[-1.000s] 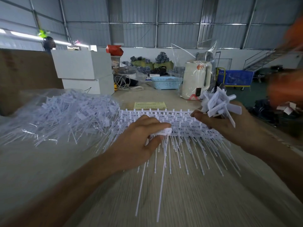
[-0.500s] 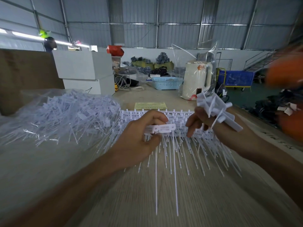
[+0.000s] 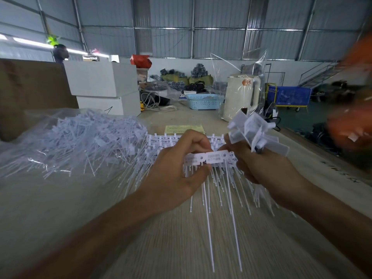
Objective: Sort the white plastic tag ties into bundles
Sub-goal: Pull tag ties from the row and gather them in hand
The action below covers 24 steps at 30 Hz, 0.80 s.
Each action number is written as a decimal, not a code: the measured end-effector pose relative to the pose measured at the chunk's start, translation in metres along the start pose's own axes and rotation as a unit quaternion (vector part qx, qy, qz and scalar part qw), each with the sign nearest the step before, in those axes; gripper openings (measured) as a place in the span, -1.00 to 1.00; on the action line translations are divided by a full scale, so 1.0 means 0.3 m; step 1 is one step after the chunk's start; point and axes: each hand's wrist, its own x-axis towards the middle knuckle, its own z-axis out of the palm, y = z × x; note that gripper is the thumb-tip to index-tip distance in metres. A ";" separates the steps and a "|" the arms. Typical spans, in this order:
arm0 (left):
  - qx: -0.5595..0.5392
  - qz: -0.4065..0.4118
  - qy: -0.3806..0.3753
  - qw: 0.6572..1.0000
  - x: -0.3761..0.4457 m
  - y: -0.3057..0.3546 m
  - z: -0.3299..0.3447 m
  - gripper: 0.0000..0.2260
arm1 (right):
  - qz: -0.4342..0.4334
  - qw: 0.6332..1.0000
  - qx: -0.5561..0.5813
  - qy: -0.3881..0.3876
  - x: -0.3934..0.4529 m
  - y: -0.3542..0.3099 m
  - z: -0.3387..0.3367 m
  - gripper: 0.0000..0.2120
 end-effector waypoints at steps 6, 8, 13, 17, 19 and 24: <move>0.009 0.003 0.014 1.000 0.007 0.013 0.006 -0.76 | 0.044 0.993 -0.053 -0.100 -0.013 -0.010 0.002 -0.73; 0.040 0.017 0.003 0.999 0.008 0.008 0.005 -0.77 | 0.081 0.988 -0.042 -0.124 -0.013 -0.013 0.000 -0.70; 0.174 0.024 -0.012 0.984 -0.012 -0.032 -0.004 -0.61 | 0.147 0.981 0.053 -0.118 0.007 -0.036 -0.033 -0.68; 0.280 0.116 0.003 0.953 -0.003 -0.032 -0.021 -0.67 | 0.150 0.977 0.050 -0.145 0.008 -0.019 -0.032 -0.62; 0.340 0.161 -0.010 0.927 -0.003 -0.026 -0.029 -0.68 | 0.156 0.975 0.058 -0.150 0.007 -0.018 -0.029 -0.61; 0.455 0.183 -0.055 0.870 -0.008 -0.004 -0.029 -0.82 | 0.151 0.973 0.065 -0.164 0.001 -0.008 -0.021 -0.58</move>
